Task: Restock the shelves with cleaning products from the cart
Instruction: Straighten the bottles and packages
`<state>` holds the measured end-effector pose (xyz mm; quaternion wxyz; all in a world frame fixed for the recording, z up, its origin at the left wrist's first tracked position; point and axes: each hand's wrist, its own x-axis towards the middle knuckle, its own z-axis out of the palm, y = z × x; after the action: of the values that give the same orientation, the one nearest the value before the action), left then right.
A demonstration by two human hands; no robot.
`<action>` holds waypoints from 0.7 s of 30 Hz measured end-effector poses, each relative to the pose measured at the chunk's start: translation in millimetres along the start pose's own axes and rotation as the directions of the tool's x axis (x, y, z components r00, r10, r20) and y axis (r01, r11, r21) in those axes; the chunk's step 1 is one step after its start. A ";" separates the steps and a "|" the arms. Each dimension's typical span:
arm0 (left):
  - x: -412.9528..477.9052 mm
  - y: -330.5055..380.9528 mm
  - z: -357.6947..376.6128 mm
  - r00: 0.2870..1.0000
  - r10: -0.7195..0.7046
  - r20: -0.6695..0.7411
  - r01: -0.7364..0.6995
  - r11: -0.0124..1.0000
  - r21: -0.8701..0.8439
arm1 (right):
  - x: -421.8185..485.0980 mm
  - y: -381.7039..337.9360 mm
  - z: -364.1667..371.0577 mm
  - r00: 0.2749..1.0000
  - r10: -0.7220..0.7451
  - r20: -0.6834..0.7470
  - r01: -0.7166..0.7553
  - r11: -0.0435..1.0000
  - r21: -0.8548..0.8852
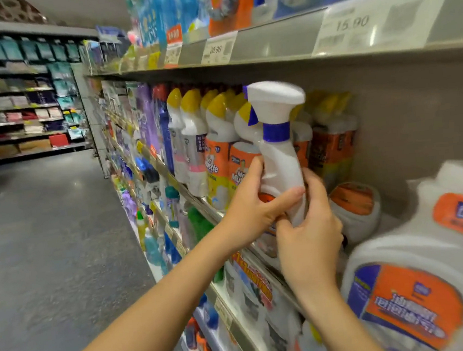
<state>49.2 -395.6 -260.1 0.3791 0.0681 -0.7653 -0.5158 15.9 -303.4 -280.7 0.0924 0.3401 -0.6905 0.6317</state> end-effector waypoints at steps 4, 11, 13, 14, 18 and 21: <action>10.2 -14.0 1.5 0.999 -0.005 0.043 0.003 0.999 0.043 | 0.2 6.1 6.1 0.998 0.058 -0.037 -0.058 0.998 0.002; 21.1 -23.4 11.1 0.999 0.011 -0.034 -0.005 0.987 0.160 | 10.8 6.5 5.5 0.996 0.085 0.029 -0.084 0.996 -0.039; 21.3 -24.3 14.3 0.999 0.002 -0.047 0.007 0.981 0.192 | 13.0 8.1 1.9 0.992 0.106 0.071 -0.103 0.994 -0.045; 21.0 -25.1 15.3 0.998 -0.006 -0.056 0.018 0.979 0.204 | 13.9 10.1 -1.1 0.987 0.125 0.106 -0.120 0.992 -0.048; 19.6 -25.9 18.2 0.998 -0.027 -0.052 0.040 0.966 0.256 | 12.7 16.0 -11.3 0.948 0.233 0.217 -0.227 0.973 -0.052; 17.9 -24.1 23.4 0.994 -0.007 -0.108 0.037 0.961 0.275 | 10.7 19.9 -11.4 0.959 0.243 0.146 -0.229 0.967 -0.109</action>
<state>14.5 -398.3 -275.4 0.4002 0.1561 -0.8077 -0.4038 -7.3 -297.1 -288.7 -0.0236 0.2998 -0.7592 0.5771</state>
